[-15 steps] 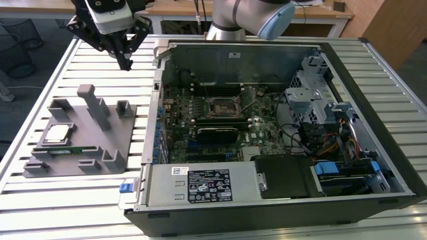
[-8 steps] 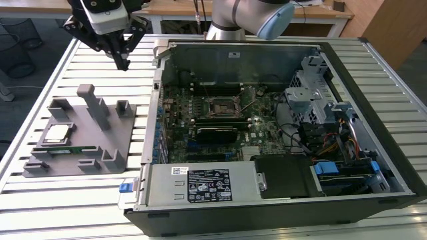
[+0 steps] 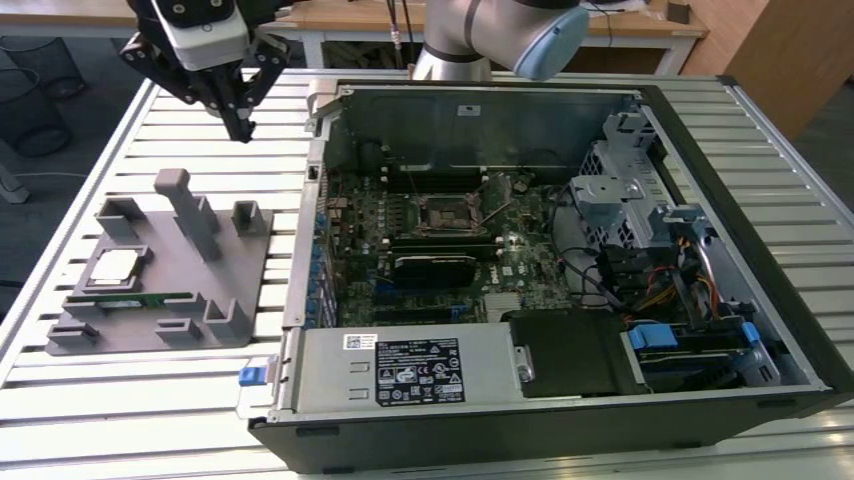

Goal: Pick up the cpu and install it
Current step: 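Reach for the cpu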

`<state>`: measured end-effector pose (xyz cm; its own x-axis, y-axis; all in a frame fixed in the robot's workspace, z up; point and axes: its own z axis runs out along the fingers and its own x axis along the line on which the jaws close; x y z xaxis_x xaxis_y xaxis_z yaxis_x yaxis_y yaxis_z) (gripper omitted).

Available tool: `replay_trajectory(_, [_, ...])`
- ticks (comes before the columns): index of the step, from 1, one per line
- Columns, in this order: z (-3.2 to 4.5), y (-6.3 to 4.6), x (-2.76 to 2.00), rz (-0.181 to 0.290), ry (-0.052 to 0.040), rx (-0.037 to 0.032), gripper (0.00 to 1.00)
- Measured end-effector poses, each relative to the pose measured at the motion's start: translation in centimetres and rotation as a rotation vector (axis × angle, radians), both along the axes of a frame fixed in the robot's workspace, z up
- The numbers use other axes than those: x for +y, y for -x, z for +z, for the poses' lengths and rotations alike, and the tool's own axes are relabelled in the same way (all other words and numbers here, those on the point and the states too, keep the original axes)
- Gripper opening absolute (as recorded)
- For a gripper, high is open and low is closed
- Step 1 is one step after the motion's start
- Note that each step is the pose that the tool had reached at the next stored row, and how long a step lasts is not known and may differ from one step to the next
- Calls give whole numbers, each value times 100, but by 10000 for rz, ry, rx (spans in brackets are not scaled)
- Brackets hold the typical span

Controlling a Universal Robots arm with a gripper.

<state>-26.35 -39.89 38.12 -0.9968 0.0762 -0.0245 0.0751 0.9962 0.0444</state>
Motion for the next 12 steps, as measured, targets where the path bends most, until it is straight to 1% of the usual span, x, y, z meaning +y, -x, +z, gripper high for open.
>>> replay_trajectory(12, [-11, 78, 0, 0, 0, 0, 11])
